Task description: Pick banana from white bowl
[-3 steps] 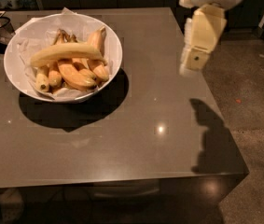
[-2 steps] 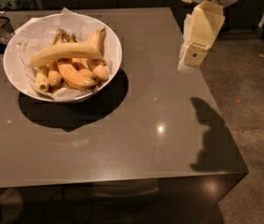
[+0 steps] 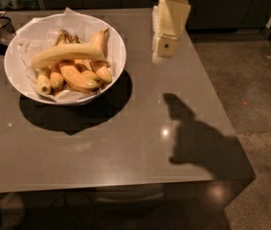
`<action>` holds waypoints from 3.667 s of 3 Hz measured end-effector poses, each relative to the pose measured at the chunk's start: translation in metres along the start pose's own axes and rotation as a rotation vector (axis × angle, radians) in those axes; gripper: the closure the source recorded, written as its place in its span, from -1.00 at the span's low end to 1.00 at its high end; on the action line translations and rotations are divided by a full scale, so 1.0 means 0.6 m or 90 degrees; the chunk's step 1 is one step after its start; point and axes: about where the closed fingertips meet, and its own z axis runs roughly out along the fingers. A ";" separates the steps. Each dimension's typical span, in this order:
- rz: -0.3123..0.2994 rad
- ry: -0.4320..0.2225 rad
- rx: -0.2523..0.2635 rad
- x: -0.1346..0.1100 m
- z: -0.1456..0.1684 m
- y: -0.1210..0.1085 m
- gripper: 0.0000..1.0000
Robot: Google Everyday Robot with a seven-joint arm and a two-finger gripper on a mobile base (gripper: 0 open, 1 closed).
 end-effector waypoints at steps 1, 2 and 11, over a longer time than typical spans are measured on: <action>-0.005 -0.012 0.014 -0.014 0.002 -0.010 -1.00; 0.002 -0.033 0.026 -0.016 -0.003 -0.015 -1.00; -0.098 -0.010 -0.094 -0.246 0.209 -0.084 -0.32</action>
Offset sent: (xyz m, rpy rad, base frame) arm 0.0017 0.0023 0.0005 0.0638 -0.0024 0.0004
